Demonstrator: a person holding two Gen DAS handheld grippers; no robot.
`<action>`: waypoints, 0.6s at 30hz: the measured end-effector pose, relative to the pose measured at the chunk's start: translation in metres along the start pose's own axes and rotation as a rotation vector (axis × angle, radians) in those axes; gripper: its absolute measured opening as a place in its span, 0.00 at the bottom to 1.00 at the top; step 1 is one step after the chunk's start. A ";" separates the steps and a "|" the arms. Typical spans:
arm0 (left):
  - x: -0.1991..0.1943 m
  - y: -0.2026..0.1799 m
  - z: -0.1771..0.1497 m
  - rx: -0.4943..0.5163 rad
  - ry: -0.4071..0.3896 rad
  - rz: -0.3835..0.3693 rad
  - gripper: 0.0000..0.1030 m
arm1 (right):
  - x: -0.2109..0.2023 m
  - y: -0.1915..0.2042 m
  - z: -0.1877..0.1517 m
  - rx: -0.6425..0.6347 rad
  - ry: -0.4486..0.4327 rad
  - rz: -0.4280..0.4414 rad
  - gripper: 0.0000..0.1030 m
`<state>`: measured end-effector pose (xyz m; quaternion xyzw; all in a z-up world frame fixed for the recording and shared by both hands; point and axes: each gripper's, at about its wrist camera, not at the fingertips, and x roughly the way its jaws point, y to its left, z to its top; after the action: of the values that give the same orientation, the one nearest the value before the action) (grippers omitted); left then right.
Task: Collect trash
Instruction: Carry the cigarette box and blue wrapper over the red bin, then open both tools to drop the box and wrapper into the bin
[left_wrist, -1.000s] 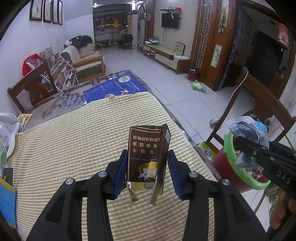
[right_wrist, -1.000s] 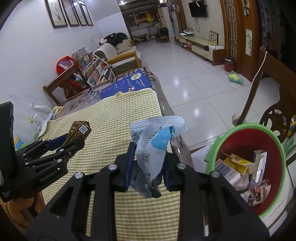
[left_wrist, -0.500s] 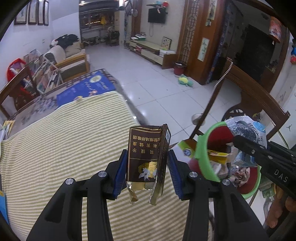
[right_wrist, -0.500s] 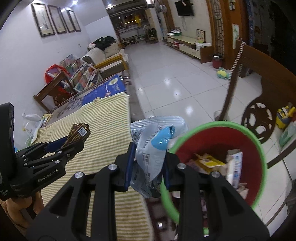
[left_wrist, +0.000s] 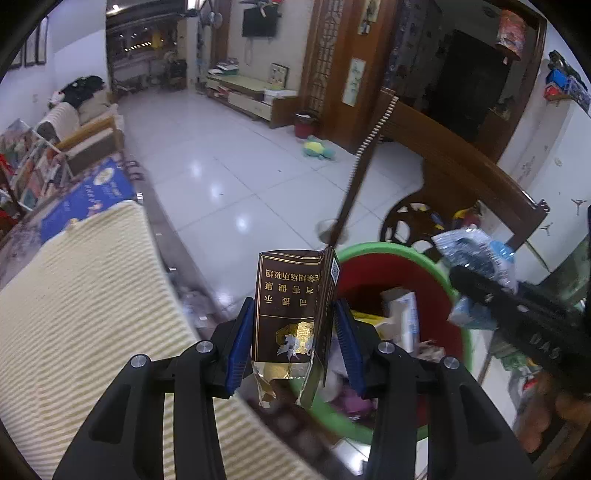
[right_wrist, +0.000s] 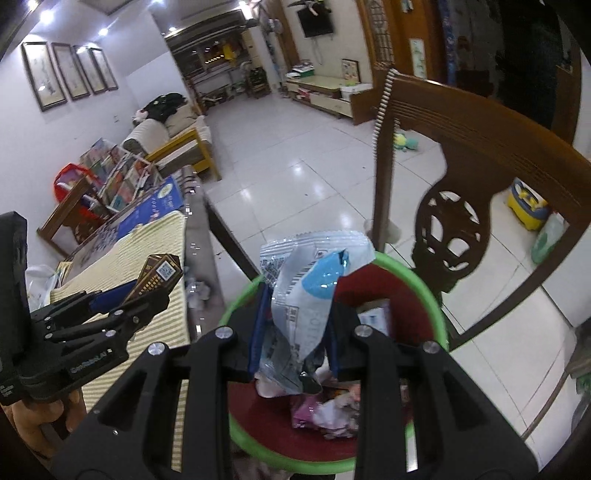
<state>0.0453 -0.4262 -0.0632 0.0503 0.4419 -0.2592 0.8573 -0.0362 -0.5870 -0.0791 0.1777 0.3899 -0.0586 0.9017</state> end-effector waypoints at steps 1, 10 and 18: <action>0.002 -0.005 0.001 0.005 0.002 -0.004 0.40 | 0.001 -0.004 0.000 0.007 0.001 0.000 0.26; 0.013 -0.038 0.010 0.045 0.009 -0.044 0.40 | 0.000 -0.030 0.004 0.029 0.004 -0.008 0.26; 0.019 -0.045 0.015 0.045 0.020 -0.062 0.40 | 0.002 -0.034 0.004 0.037 0.015 -0.009 0.27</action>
<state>0.0434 -0.4774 -0.0629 0.0587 0.4456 -0.2949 0.8432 -0.0400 -0.6205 -0.0877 0.1930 0.3963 -0.0685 0.8950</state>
